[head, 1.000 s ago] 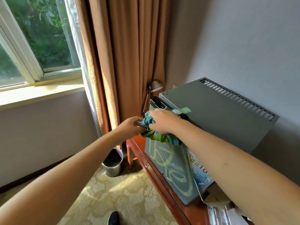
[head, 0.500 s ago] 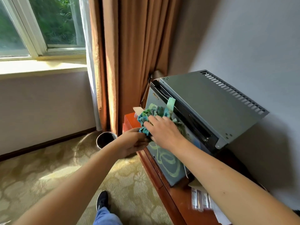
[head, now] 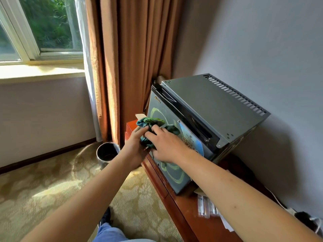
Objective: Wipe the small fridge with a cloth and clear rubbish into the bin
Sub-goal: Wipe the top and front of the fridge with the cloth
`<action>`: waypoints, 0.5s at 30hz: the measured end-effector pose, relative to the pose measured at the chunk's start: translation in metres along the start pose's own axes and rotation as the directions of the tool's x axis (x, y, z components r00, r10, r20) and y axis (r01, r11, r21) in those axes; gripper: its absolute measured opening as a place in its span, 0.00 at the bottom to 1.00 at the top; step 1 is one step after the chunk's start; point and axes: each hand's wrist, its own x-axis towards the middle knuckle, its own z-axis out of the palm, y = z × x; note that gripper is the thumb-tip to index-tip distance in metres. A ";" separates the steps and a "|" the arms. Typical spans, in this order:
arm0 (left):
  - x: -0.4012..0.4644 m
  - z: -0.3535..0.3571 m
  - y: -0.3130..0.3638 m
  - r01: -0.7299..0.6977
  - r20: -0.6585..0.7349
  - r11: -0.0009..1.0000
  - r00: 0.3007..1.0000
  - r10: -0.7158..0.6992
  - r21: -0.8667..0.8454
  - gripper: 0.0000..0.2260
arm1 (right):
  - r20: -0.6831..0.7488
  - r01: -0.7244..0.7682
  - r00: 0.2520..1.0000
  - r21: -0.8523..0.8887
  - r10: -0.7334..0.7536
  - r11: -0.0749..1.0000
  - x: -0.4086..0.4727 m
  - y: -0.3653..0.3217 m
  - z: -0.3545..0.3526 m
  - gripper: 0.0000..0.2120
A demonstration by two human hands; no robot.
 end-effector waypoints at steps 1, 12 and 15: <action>0.000 0.001 -0.001 -0.015 -0.013 1.000 1.000 0.014 -0.012 0.10 | 0.058 -0.022 0.998 0.036 0.020 0.999 0.000 -0.001 -0.003 0.25; 0.020 -0.005 -0.032 -0.005 -0.279 0.991 0.959 0.042 0.133 0.23 | 0.084 -0.217 0.976 0.440 0.201 0.871 -0.009 0.033 -0.048 0.09; 0.015 0.007 -0.036 -0.007 -0.304 0.979 0.950 0.071 0.205 0.21 | -0.059 -0.287 0.938 0.426 0.343 0.858 -0.007 0.058 -0.058 0.07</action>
